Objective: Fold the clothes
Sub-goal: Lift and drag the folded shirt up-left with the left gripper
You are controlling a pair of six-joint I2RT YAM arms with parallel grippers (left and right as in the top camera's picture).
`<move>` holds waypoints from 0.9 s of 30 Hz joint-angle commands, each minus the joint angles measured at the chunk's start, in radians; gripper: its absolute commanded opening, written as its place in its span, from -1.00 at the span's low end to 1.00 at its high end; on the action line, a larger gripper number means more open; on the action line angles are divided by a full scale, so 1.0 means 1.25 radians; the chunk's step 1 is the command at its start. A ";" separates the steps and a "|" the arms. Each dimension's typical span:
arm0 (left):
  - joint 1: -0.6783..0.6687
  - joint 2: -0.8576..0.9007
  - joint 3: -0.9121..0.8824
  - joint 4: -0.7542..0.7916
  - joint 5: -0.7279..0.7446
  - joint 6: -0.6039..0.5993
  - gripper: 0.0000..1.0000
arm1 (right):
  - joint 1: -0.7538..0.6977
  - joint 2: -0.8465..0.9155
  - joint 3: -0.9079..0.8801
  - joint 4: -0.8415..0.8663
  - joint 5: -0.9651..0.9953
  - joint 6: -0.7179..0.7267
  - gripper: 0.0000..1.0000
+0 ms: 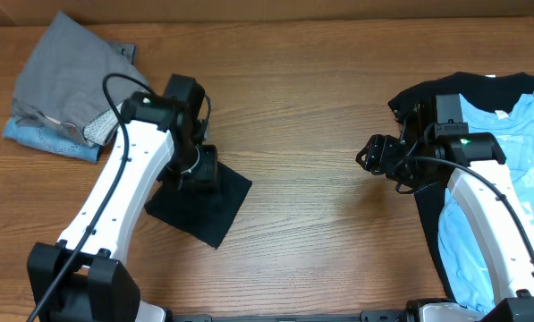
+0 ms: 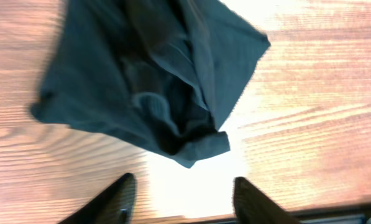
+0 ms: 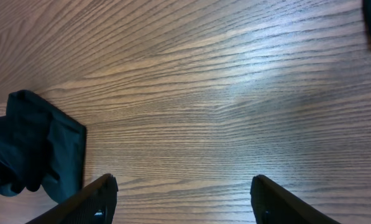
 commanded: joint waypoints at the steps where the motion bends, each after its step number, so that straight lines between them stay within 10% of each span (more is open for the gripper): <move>1: 0.003 0.001 0.031 0.000 -0.154 0.000 0.21 | 0.002 -0.012 0.014 0.002 -0.001 -0.003 0.44; 6: 0.003 0.008 -0.105 0.204 -0.216 0.030 0.29 | 0.002 -0.012 0.014 0.006 -0.002 -0.003 0.45; 16: 0.004 0.019 -0.239 0.316 -0.046 0.016 -0.92 | 0.002 -0.012 0.013 -0.005 -0.002 -0.006 0.45; 21: -0.007 0.016 -0.238 0.197 0.189 0.016 -0.92 | 0.002 -0.012 0.013 -0.006 -0.001 -0.006 0.45; 27: -0.003 -0.013 -0.222 0.180 0.116 0.016 -0.21 | 0.002 -0.012 0.013 0.008 -0.002 -0.006 0.45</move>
